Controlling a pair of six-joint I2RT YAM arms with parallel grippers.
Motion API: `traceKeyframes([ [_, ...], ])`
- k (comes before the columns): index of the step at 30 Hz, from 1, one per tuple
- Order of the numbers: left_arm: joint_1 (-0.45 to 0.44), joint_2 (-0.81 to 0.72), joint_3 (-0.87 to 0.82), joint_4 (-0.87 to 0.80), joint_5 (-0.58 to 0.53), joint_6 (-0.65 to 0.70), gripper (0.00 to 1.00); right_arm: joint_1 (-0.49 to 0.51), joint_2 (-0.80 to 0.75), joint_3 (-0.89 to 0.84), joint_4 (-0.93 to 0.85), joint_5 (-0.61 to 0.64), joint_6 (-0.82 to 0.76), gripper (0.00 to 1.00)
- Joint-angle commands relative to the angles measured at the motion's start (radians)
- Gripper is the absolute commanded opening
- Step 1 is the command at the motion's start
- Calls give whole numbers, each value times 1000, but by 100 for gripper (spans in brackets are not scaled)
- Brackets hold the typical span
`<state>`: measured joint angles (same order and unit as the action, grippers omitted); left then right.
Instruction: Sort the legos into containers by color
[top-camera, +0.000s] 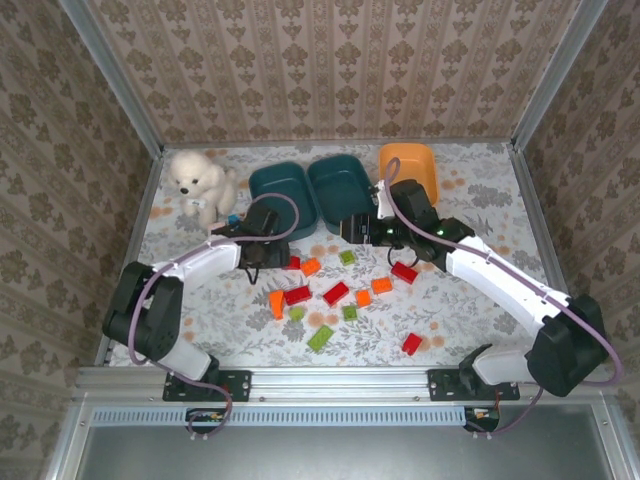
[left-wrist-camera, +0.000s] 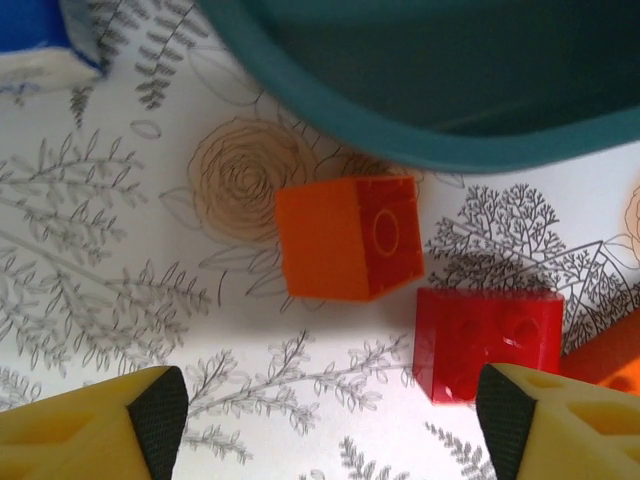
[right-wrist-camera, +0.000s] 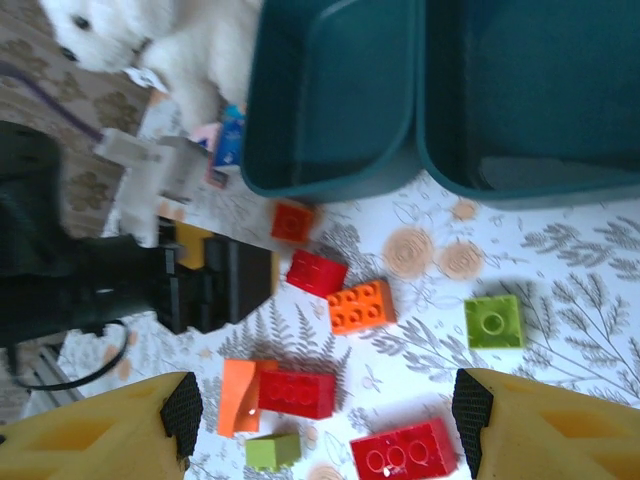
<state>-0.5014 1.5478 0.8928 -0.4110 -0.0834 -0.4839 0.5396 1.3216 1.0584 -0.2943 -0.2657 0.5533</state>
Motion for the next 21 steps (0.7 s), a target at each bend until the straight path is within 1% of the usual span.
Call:
traceKeyframes([
  [1,7,41,49,35,-10,38,76,0,-19,21,23,-20,-2,70],
  [7,8,96,78,67,-28,44,67,-2,-12,40,14,-21,1,70],
  [11,9,131,90,75,-32,46,65,-1,-5,46,7,-21,6,70],
  [14,10,148,88,79,-48,48,62,-1,-2,51,-1,-21,9,70],
  [18,14,173,93,103,-36,59,59,-1,-2,54,-6,-20,9,70],
  [21,12,195,105,102,-54,63,56,-1,-3,55,-10,-17,9,70],
])
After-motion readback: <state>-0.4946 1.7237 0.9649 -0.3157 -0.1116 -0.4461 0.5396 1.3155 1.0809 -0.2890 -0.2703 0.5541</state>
